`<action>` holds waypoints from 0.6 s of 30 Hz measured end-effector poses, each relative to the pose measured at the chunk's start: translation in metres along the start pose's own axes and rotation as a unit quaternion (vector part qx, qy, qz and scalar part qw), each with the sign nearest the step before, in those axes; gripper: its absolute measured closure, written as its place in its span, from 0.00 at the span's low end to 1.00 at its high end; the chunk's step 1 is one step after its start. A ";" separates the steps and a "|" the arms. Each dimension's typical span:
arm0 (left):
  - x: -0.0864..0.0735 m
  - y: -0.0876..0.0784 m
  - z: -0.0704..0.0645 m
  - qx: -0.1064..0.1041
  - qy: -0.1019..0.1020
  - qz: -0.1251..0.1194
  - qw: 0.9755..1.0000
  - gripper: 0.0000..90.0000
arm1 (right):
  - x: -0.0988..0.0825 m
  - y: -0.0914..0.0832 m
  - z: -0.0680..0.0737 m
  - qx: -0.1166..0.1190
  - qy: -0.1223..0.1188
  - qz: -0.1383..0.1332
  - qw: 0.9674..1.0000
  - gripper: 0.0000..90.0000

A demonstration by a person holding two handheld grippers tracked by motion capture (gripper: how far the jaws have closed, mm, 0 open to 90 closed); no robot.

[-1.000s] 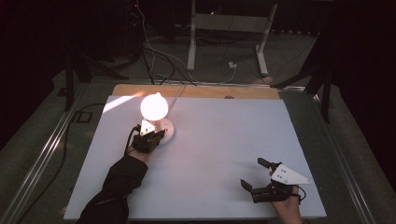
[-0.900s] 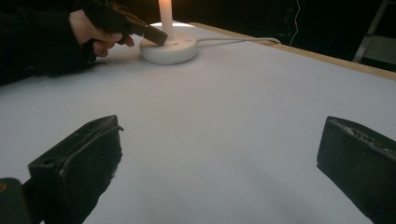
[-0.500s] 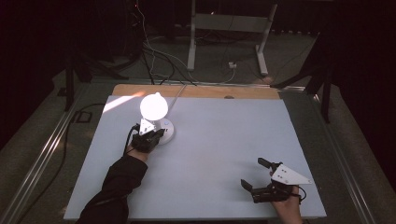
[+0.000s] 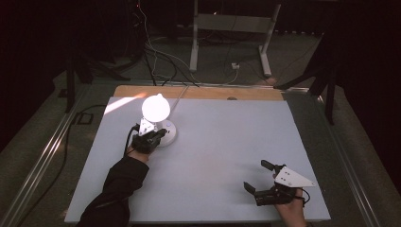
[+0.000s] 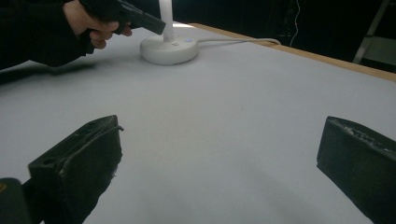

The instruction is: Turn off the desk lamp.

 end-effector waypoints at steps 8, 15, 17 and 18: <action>-0.005 0.004 0.002 -0.002 -0.003 0.006 1.000 1.00 | 0.000 0.000 0.000 0.002 0.000 0.000 1.000 0.00; -0.007 0.006 0.002 0.000 -0.002 0.014 1.000 1.00 | 0.000 0.000 0.000 0.001 0.000 0.000 1.000 0.00; -0.008 0.007 0.002 0.001 -0.001 0.017 1.000 1.00 | 0.000 0.000 0.000 0.001 -0.001 0.001 1.000 0.00; -0.008 0.007 0.002 0.002 -0.002 0.018 1.000 1.00 | 0.000 0.000 0.000 0.002 0.000 0.001 1.000 0.00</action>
Point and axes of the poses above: each handheld gripper's, and its own axes: y roughly forward along the jaws, x roughly out of its top, z roughly to its left, the point moved 3 cm from there along y, roughly forward along the jaws, and after that the axes turned 13 degrees about -y, right-handed, at the moved point
